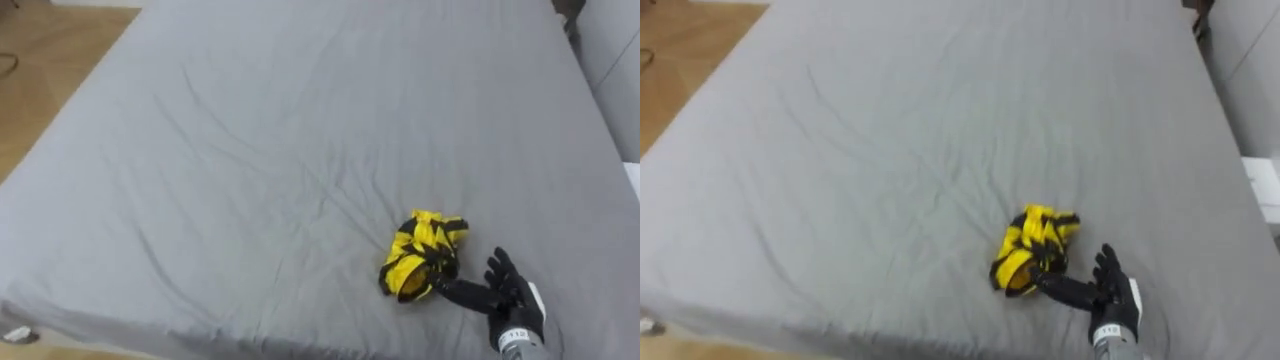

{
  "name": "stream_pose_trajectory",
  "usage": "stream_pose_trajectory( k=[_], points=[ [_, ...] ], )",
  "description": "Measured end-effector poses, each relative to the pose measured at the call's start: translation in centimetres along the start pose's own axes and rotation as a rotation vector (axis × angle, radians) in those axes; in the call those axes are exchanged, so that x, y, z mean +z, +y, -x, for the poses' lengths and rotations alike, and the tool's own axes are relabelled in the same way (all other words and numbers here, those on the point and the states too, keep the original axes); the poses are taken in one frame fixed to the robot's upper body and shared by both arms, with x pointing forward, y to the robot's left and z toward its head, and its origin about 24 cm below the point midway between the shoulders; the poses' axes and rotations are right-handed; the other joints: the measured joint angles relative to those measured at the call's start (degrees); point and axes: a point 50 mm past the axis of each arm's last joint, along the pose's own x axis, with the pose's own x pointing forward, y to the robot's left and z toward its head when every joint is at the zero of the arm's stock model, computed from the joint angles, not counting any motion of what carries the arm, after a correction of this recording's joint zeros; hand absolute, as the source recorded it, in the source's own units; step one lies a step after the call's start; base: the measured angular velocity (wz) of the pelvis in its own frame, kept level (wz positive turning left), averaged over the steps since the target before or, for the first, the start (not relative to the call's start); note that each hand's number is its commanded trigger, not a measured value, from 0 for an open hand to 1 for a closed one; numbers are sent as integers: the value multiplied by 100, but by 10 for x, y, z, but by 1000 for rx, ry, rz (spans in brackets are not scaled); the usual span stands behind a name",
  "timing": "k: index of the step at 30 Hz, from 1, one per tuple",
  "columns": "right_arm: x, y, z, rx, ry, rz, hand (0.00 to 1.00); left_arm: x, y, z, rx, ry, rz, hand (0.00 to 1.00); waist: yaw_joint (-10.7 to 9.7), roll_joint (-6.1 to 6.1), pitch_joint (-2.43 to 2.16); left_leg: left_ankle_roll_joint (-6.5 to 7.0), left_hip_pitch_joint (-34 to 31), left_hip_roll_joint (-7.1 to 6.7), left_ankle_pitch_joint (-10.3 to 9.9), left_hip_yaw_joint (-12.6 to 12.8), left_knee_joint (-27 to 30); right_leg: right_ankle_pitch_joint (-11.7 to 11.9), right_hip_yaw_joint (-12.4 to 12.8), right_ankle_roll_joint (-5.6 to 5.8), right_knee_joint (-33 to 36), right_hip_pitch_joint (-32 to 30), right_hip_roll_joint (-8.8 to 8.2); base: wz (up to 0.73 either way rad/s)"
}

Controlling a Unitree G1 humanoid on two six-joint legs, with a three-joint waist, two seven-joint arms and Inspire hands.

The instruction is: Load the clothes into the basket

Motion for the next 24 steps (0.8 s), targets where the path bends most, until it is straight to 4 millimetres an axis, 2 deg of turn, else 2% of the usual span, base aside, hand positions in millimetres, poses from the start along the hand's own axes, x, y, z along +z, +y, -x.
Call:
stream_pose_trajectory(
  k=[1,2,3,4,5,9,11,12,15,21,24],
  points=[
    [2,1,0,-5,-10,4,0,0,0,0,0,0,0,0,31,-3,-28,38,-53,-72,241,-20,-688,-24,109,48,-51,29,2,-58],
    [5,3,0,-1,-25,22,0,-3,1,1,3,7,1,0,74,-7,-82,90,-51,-143,714,-26,-1016,-52,253,98,-68,23,-4,-57],
    [7,5,0,5,-37,31,0,-5,2,1,5,12,1,0,96,-12,-106,203,-6,-176,850,-39,-1105,-67,290,125,-90,23,-20,-51],
    [13,9,0,16,-69,58,0,-6,4,2,14,20,5,0,81,-37,-122,227,123,-255,914,-41,-1319,-63,304,176,-189,56,-71,-25],
    [19,11,1,17,-101,74,0,-7,6,2,20,26,3,0,58,-68,-104,243,223,-327,934,-48,-1484,-35,300,222,-302,131,-90,-16],
    [26,12,0,0,-151,115,0,-5,6,-1,3,37,-2,0,66,-95,-93,246,340,-431,935,-238,-1707,-6,120,284,-450,285,-168,9],
    [30,21,-2,24,-169,134,0,1,3,-4,-16,36,-6,0,62,-142,-29,251,326,-463,938,-257,-1802,-17,103,305,-544,282,-184,7],
    [31,23,-2,33,-172,146,0,2,2,-5,-18,38,-7,0,75,-152,-23,251,313,-465,938,-261,-1830,-19,94,308,-572,272,-183,11],
    [30,33,-2,86,-174,206,0,4,1,-7,-17,53,-6,0,70,-169,-15,258,170,-476,943,-337,-1836,-18,-22,308,-653,200,-184,16],
    [12,48,0,203,-83,283,0,8,1,-10,-15,70,-8,0,168,-198,0,253,42,-492,954,-348,-1847,-20,-207,312,-800,169,-191,8],
    [11,50,0,225,-66,292,0,10,1,-12,-13,82,-7,0,183,-235,-13,269,-11,-519,968,-346,-1849,-29,-328,327,-871,183,-209,20]
  ],
)
